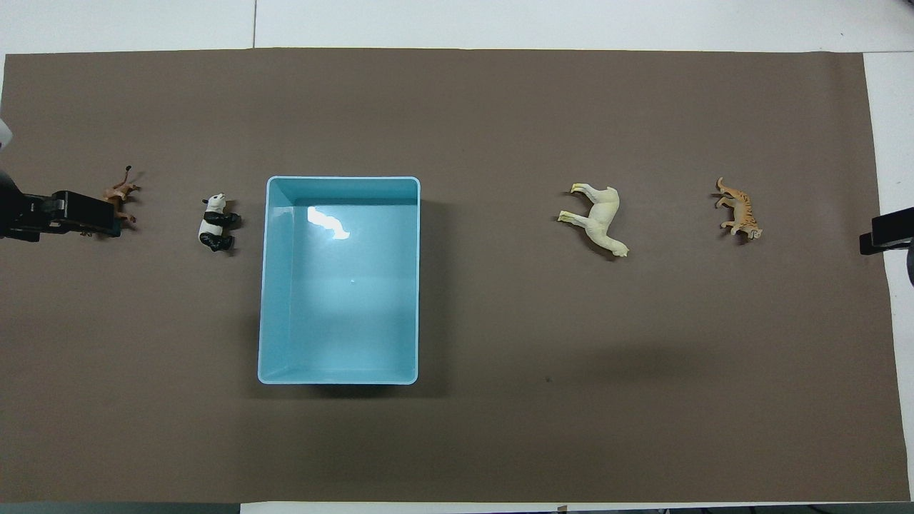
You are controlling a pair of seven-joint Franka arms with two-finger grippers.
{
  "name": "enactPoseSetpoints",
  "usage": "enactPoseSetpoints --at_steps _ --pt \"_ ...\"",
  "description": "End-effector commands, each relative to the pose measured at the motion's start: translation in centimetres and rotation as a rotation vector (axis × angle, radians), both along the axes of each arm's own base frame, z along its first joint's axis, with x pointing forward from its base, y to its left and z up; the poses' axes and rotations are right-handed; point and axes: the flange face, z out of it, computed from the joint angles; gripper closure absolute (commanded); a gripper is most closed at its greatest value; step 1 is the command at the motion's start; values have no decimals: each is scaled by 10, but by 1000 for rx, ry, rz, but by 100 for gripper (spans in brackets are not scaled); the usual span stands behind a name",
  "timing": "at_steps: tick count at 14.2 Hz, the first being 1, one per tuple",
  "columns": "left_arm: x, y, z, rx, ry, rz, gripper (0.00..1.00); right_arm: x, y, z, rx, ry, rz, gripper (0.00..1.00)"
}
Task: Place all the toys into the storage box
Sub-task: 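Reach the left gripper to the panda while the right gripper reaches the tiger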
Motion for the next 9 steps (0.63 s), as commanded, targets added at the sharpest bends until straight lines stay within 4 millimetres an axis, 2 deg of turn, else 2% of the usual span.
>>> enactPoseSetpoints --at_steps 1,5,7,9 --pt "-5 -1 3 -13 4 -3 0 -6 0 0 17 3 -15 0" --pt "-7 -6 1 -13 10 -8 0 -8 -1 0 20 13 -13 0" --pt "-11 5 -8 -7 9 67 0 -10 0 1 21 24 -15 0" --pt "-14 2 -32 -9 -72 77 0 -11 -1 -1 21 24 -10 0"
